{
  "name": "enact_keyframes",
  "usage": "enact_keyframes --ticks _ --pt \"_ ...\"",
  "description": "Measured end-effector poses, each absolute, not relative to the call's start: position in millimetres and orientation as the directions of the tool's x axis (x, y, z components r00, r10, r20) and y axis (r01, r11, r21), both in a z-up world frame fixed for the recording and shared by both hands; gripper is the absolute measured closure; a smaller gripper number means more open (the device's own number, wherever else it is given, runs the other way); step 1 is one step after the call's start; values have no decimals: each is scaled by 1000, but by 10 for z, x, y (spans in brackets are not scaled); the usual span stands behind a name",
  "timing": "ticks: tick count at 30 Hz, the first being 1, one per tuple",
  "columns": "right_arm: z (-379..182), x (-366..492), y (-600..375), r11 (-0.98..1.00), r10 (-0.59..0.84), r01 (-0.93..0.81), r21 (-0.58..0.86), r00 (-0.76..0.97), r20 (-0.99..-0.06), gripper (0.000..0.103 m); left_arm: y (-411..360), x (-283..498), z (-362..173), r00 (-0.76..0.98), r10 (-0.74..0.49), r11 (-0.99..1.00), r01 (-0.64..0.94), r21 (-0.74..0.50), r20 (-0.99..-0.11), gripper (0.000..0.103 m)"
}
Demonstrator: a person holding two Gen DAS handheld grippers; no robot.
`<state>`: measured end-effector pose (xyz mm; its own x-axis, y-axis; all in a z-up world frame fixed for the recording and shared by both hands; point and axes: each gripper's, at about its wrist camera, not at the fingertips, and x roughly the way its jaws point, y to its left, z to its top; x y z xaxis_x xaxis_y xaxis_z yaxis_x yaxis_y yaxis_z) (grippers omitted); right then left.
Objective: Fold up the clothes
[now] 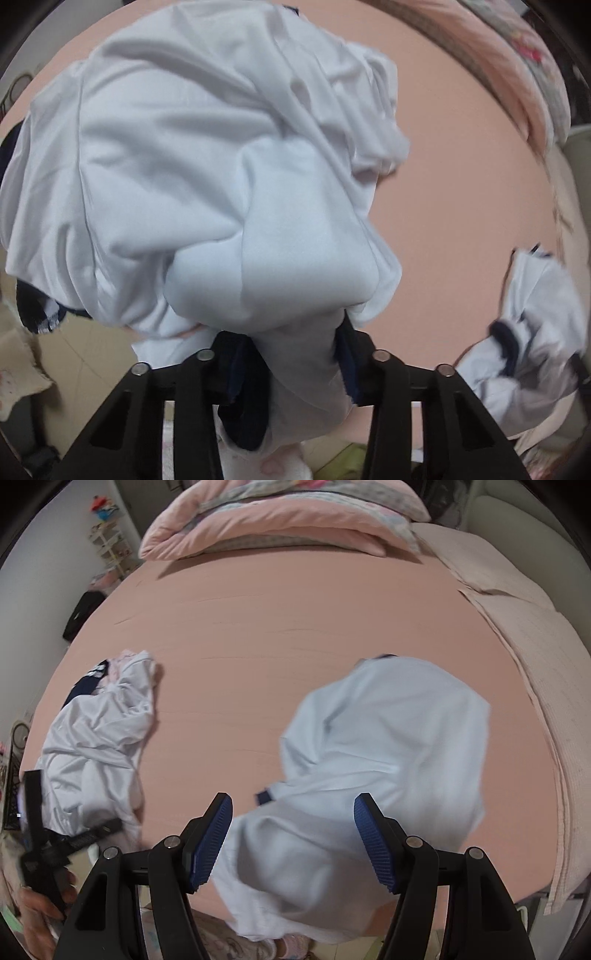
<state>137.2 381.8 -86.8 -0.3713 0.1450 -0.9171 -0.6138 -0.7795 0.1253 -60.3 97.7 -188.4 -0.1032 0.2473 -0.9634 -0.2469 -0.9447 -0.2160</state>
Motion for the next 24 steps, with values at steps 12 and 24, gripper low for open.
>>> enact_keyframes --ticks 12,24 --pt "-876 1766 4265 -717 117 -672 185 -378 -918 35 836 -1114 -1329 -268 233 -958 -226 -174 -935 90" --pt "-931 1782 4340 -720 113 -671 180 -368 -923 35 748 -1420 -583 -424 193 -971 -215 -109 -885 92"
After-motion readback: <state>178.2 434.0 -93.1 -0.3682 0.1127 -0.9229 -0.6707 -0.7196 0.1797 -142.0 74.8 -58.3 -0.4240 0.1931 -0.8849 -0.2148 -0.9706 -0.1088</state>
